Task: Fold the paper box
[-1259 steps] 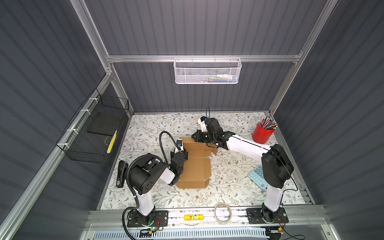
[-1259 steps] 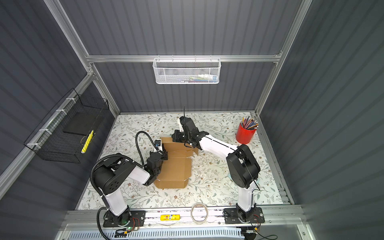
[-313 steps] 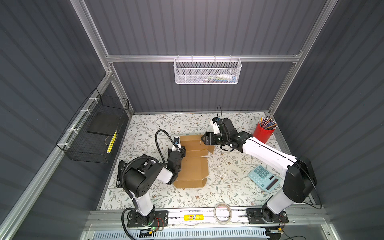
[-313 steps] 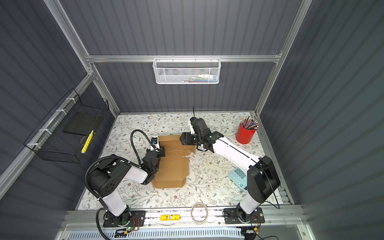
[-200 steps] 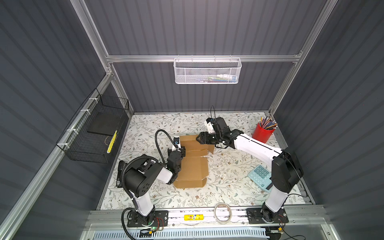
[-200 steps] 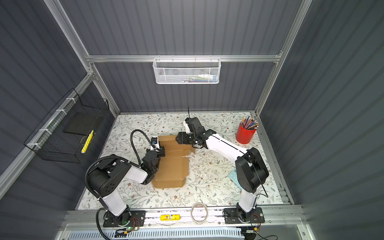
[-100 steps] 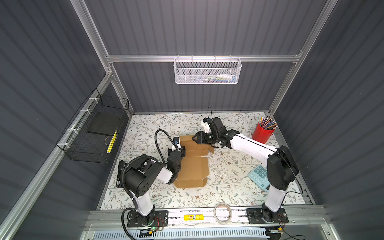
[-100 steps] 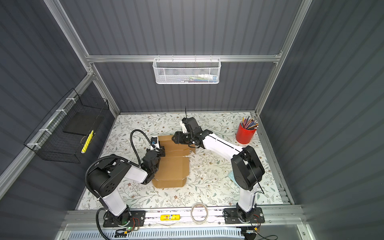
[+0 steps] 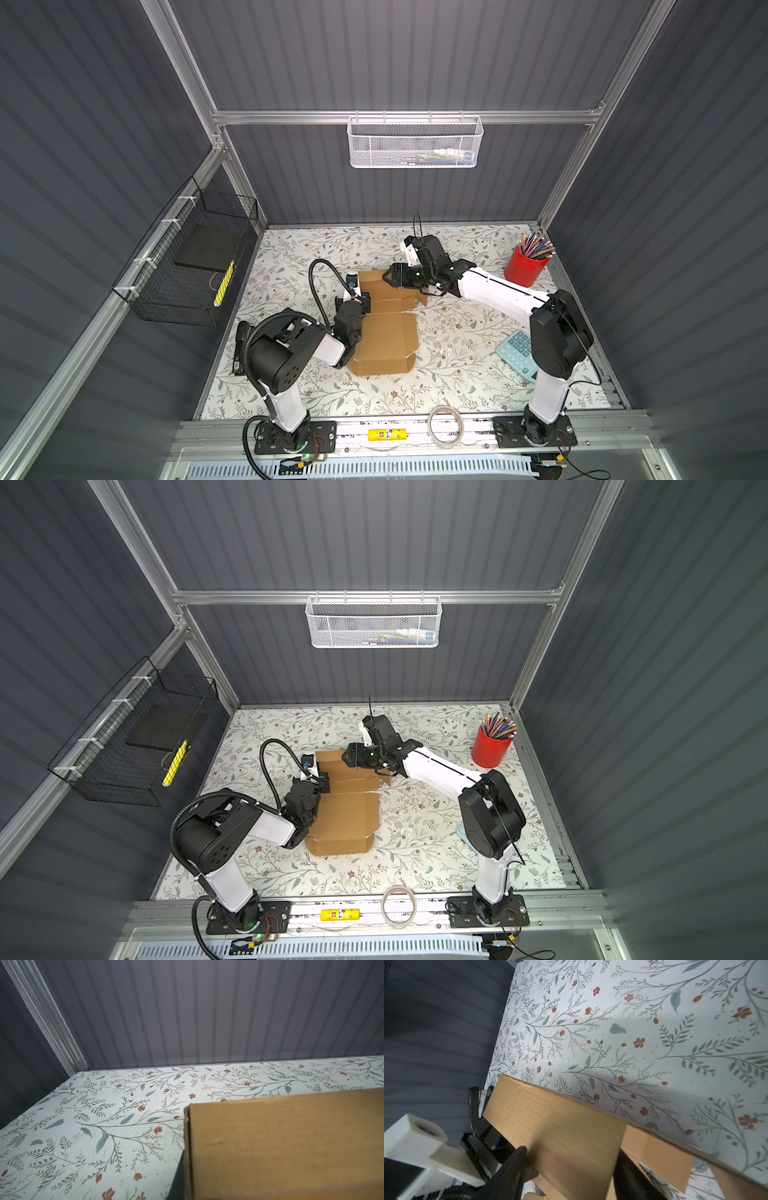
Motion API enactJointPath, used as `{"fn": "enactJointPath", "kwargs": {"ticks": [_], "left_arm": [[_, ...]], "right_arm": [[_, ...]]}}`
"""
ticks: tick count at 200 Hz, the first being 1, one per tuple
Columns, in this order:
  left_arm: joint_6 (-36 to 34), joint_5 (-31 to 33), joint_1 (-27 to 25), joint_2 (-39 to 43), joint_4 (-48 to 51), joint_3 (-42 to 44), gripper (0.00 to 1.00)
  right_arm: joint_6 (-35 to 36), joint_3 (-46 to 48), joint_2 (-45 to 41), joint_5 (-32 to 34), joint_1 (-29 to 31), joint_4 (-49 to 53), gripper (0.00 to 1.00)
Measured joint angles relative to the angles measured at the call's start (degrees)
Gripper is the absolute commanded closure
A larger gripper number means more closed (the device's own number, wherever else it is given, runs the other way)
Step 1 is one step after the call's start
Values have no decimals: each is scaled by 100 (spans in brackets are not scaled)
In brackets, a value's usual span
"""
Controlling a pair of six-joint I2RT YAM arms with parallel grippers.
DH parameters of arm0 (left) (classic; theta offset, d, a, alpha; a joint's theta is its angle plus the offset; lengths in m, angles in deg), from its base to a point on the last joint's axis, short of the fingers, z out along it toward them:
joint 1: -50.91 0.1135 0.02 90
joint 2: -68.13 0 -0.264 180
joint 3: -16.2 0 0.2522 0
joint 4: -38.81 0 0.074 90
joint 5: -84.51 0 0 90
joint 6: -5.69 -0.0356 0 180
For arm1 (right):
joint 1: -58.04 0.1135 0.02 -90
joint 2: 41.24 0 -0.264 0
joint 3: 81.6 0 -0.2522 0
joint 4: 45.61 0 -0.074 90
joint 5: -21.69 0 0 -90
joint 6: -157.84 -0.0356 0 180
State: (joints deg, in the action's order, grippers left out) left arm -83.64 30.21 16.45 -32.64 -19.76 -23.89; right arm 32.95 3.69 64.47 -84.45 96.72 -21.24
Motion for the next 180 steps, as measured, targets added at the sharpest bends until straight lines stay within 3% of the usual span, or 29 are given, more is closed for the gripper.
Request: {"fn": "enactJointPath", "kwargs": {"ticks": [180], "left_arm": [[149,271,0,4,339,-188,100]], "right_arm": [[297,1650,-1043,562,42,-160,29]]}}
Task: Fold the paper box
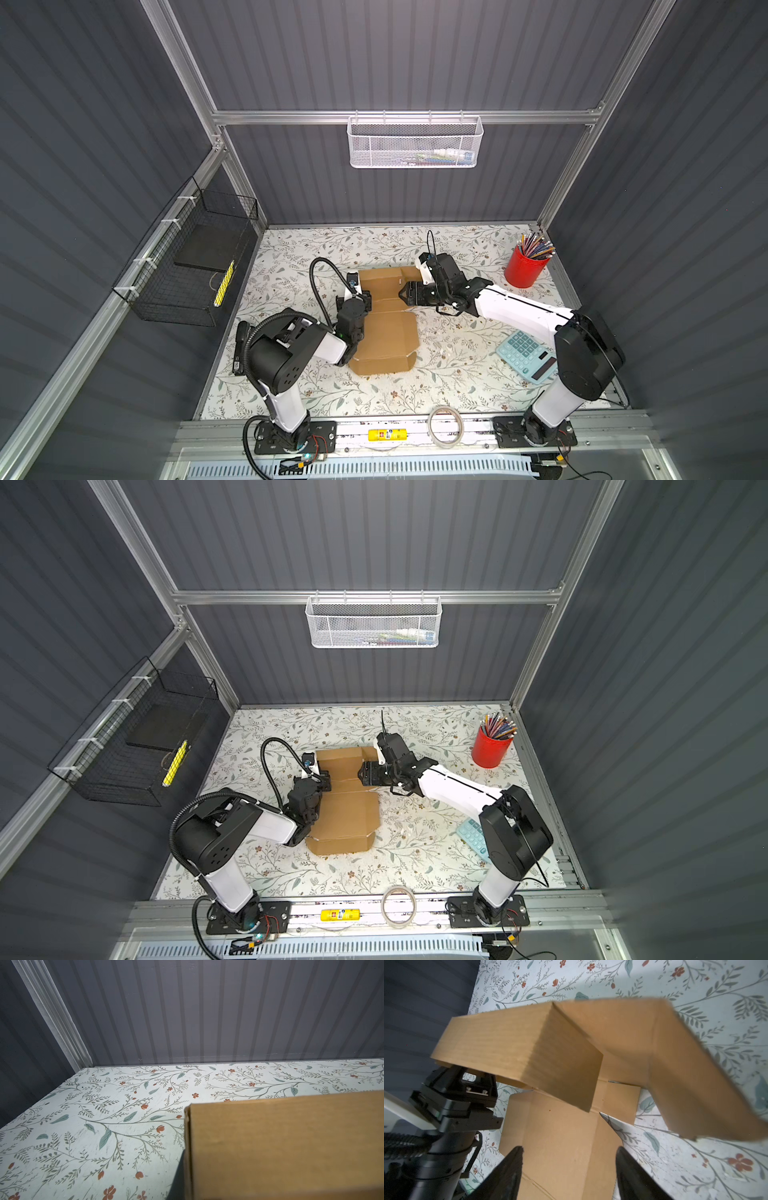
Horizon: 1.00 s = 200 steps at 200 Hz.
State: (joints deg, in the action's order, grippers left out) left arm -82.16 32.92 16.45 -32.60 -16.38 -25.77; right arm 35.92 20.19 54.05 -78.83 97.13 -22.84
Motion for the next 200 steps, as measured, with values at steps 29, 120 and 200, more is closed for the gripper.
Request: {"fn": "enactJointPath", "kwargs": {"ticks": [29,120,200], "left_arm": [[4,22,0,2,61,-33,100],[63,63,0,66,302,-105,100],[125,90,0,153,599,-186,100]], "right_arm": [[28,323,0,120,55,-247,29],[-44,662,315,323,57,-1248,29],[-109,822,632,612,61,-1764,28]]}}
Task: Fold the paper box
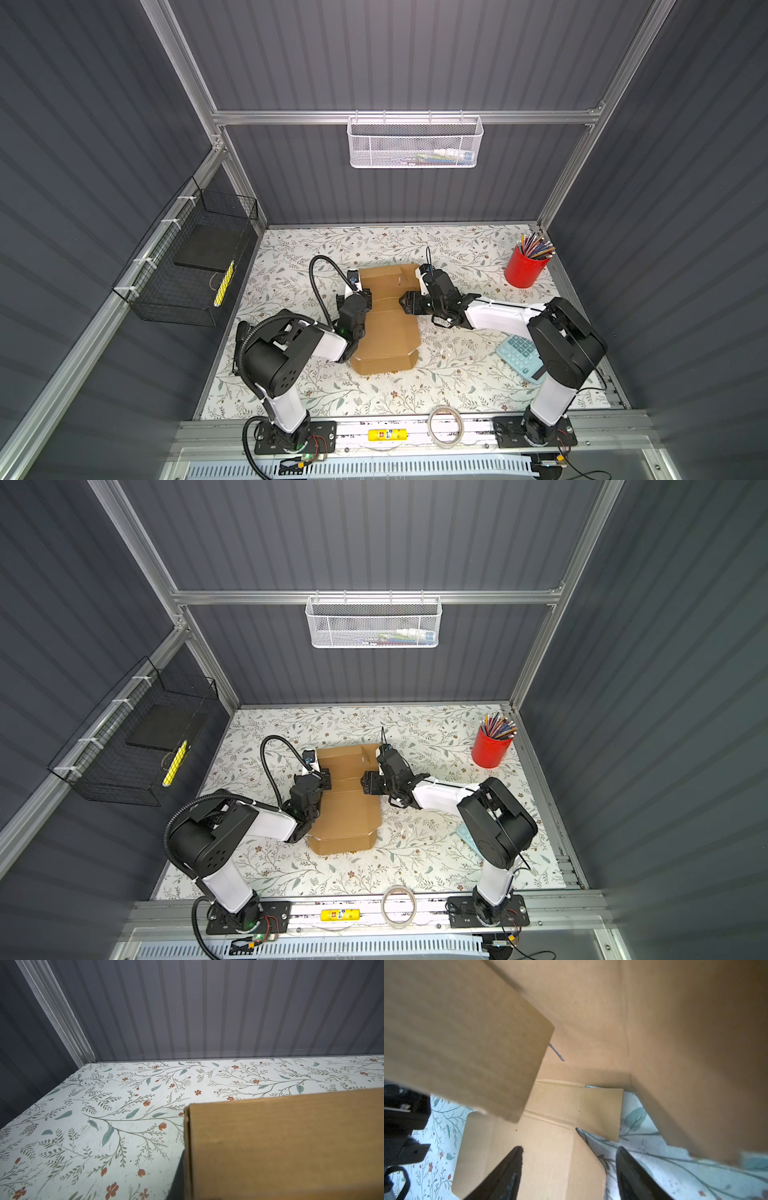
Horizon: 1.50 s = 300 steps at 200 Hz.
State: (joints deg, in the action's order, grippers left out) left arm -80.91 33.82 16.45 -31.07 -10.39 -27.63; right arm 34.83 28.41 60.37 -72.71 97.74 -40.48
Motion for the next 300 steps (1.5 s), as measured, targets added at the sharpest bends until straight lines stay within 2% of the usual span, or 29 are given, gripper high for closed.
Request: {"fn": "enactJointPath", "kwargs": {"ticks": [152,300], "left_arm": [[35,17,0,9,142,-66,100],[81,17,0,9,149,-70,100]], "right_arm": [[-46,-107,588,227,33,-186,28],[275,-339,595,166,251,-404,28]]}}
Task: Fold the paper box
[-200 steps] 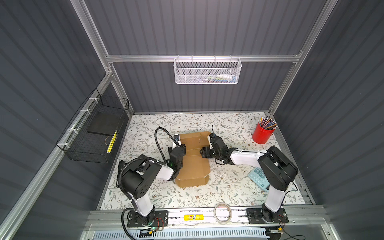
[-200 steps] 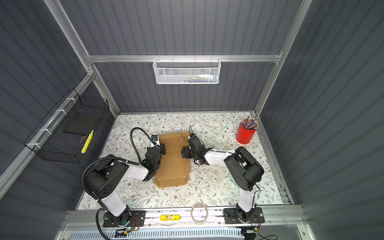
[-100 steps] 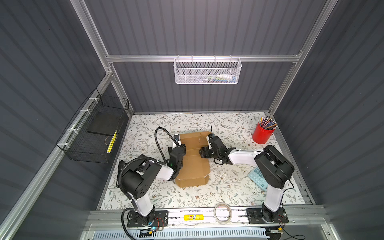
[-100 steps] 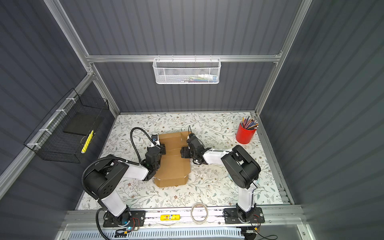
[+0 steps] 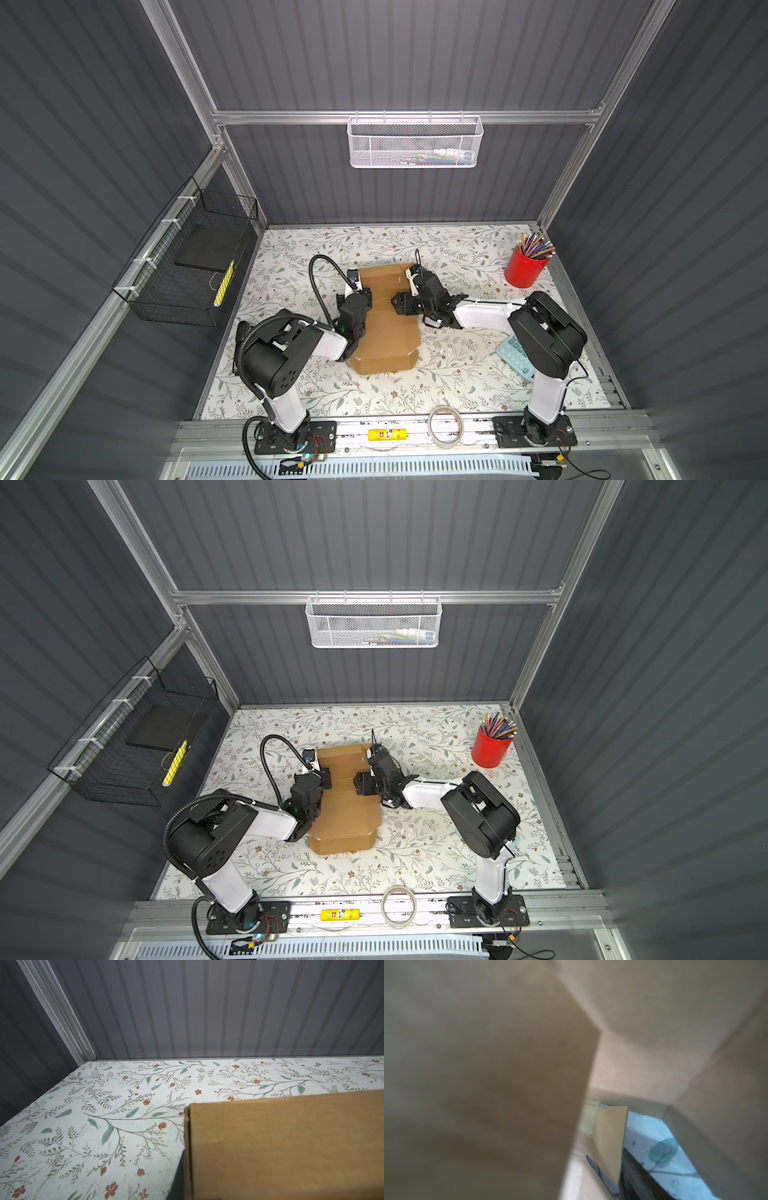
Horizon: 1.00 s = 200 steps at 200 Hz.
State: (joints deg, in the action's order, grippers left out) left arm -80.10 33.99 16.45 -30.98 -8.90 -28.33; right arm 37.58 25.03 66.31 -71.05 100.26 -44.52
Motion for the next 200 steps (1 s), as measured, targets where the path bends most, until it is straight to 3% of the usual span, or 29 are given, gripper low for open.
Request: {"fn": "enactJointPath", "kwargs": {"ticks": [200], "left_arm": [[101,24,7,0,20,0,100]], "right_arm": [[146,-426,46,170,155,203,28]]}}
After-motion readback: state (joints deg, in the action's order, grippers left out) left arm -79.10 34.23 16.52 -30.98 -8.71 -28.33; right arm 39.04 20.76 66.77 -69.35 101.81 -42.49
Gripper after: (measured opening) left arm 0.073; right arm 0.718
